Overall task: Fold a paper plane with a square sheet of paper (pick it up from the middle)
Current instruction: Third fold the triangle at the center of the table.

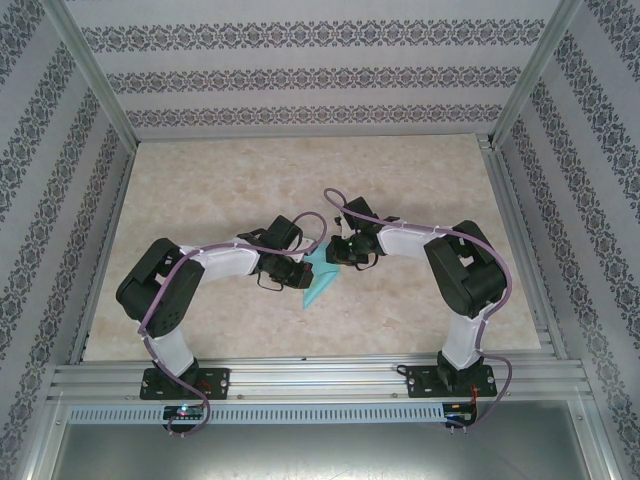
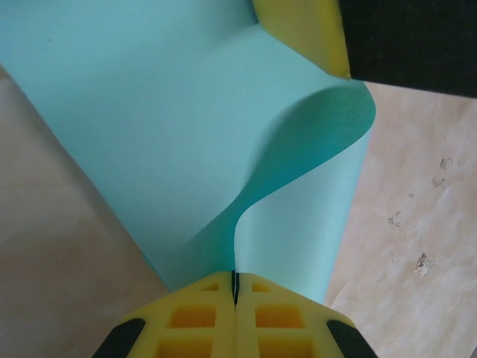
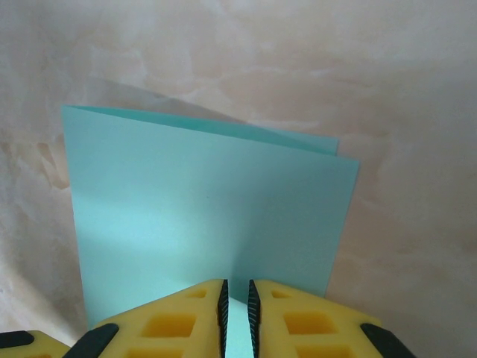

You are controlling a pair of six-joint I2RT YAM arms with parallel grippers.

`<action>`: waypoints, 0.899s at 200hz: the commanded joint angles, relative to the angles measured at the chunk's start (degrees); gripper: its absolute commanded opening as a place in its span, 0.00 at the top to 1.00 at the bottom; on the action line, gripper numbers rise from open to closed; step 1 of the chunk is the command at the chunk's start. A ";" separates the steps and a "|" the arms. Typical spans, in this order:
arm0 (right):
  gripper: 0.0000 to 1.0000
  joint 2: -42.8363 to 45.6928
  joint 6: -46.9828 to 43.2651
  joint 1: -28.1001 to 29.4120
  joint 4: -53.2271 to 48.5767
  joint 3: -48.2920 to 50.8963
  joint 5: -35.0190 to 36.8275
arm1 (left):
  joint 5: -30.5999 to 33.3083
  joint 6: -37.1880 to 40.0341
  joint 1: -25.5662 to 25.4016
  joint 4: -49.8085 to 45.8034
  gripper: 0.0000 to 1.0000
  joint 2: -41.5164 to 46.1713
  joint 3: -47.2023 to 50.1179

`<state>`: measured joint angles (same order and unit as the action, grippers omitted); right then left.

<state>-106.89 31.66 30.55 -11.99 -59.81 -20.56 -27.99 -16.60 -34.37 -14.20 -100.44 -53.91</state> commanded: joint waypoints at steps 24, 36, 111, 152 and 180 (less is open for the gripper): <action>0.81 -2.18 0.68 0.74 -2.27 0.22 2.02 | 1.32 -0.48 0.69 -0.31 0.93 -0.12 -0.88; 0.81 -2.18 0.66 0.74 -2.34 0.22 2.01 | 1.12 -0.37 0.71 -0.31 0.93 -0.19 -1.01; 0.81 -2.35 0.68 0.74 -2.32 0.26 2.19 | 2.48 -0.28 0.71 0.13 0.93 -0.40 -0.68; 0.81 -2.53 0.78 0.84 -2.18 0.45 2.19 | 1.12 -0.32 0.64 0.92 0.92 -1.02 -0.53; 0.81 -2.47 0.84 0.83 -2.31 0.51 2.21 | 0.84 -0.17 0.70 0.71 0.92 -1.63 -0.69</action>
<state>-107.00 31.73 30.65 -11.99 -59.86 -20.56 -26.72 -16.64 -34.37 -14.15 -100.79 -53.91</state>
